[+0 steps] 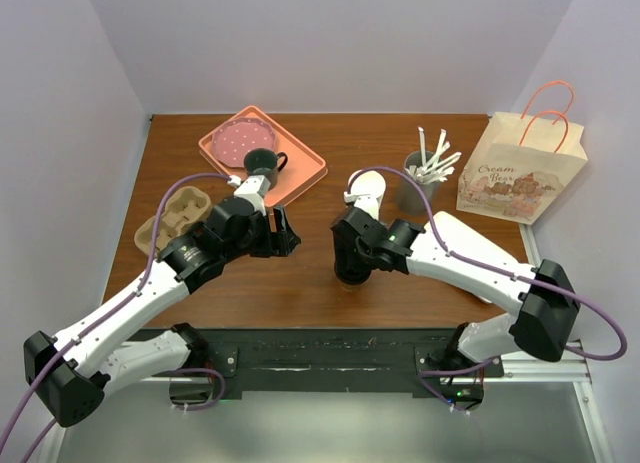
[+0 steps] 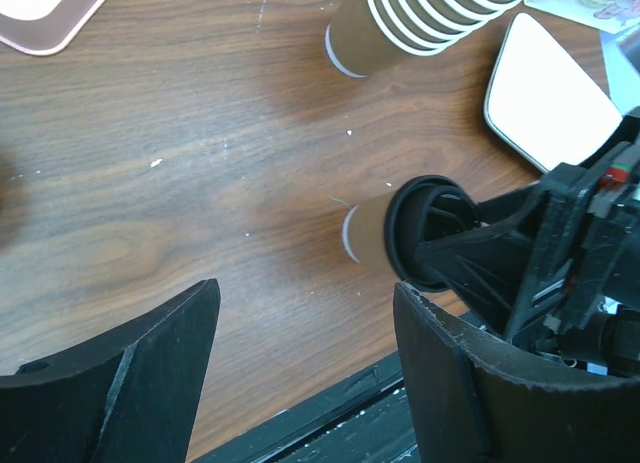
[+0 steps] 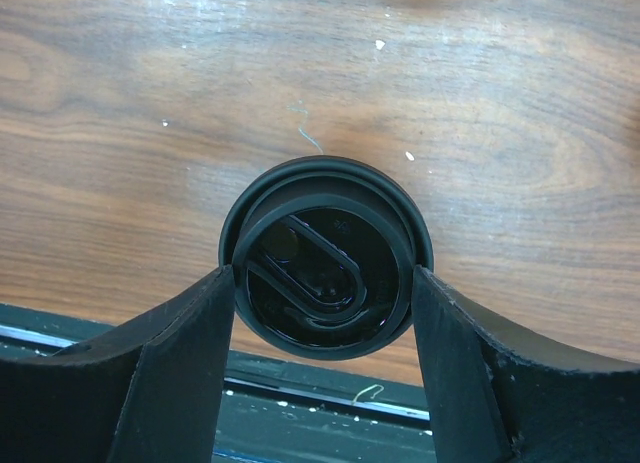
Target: Pack the takeout coffee
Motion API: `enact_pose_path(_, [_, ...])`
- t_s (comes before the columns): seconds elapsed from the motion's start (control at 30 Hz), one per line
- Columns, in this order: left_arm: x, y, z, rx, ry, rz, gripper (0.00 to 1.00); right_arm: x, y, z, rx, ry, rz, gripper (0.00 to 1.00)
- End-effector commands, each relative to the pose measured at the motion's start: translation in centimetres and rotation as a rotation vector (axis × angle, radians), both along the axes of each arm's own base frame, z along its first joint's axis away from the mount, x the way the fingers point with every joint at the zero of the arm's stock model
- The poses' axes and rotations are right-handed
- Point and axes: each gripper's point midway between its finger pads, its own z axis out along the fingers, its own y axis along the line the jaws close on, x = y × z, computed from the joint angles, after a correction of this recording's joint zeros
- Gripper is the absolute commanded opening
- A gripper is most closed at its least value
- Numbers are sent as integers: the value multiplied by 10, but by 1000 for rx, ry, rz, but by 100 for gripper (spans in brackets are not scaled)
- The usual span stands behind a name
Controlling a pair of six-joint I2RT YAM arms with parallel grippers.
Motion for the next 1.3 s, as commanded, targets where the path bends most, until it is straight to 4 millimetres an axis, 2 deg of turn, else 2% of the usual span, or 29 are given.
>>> enact_pose_path(0.0, [5,6,4,13,-41,16,75,-10,-42,-3,-110,5,-76,59])
enact_pose_path(0.03, [5,6,4,12,-41,15,75,-11,-48,-2,-114,6,-98,59])
enact_pose_path(0.17, [4,5,4,5,-42,12,75,-19,-96,-7,-174,30,-220,59])
enact_pose_path(0.3, [3,6,2,2,-45,11,75,-19,-127,0,-155,-4,-344,61])
enact_pose_path(0.43, [0,5,-1,-1,-43,1,75,-12,-134,11,-65,-76,-407,61])
enact_pose_path(0.67, [-1,4,0,-2,-48,-17,75,-11,-129,8,-46,-68,-403,63])
enact_pose_path(0.83, [-3,5,4,-10,-55,-21,76,-7,-132,18,-55,-87,-419,64])
enact_pose_path(0.93, [-3,5,10,-9,-69,-26,77,-2,-128,38,-34,-113,-411,68])
enact_pose_path(0.97, [-3,6,10,1,-69,-29,78,4,-122,55,-2,-136,-400,68])
enact_pose_path(1.03, [-1,5,19,4,-77,-35,82,10,-122,70,-27,-151,-391,68])
enact_pose_path(1.07, [-1,5,21,10,-75,-40,83,19,-117,95,4,-197,-388,69])
enact_pose_path(1.1, [0,5,23,13,-74,-39,89,25,-117,106,-9,-224,-383,69])
enact_pose_path(1.13, [-1,5,27,16,-68,-40,94,34,-123,113,-85,-250,-376,70])
enact_pose_path(1.17, [-2,4,28,18,-62,-43,98,46,-125,141,-82,-307,-399,70])
enact_pose_path(1.2, [-3,4,29,18,-57,-48,100,55,-132,151,-116,-329,-415,69])
enact_pose_path(1.23, [-5,5,31,17,-52,-53,100,66,-137,152,-198,-322,-393,68])
enact_pose_path(1.27, [-8,4,33,8,-50,-62,100,82,-152,174,-183,-354,-446,67])
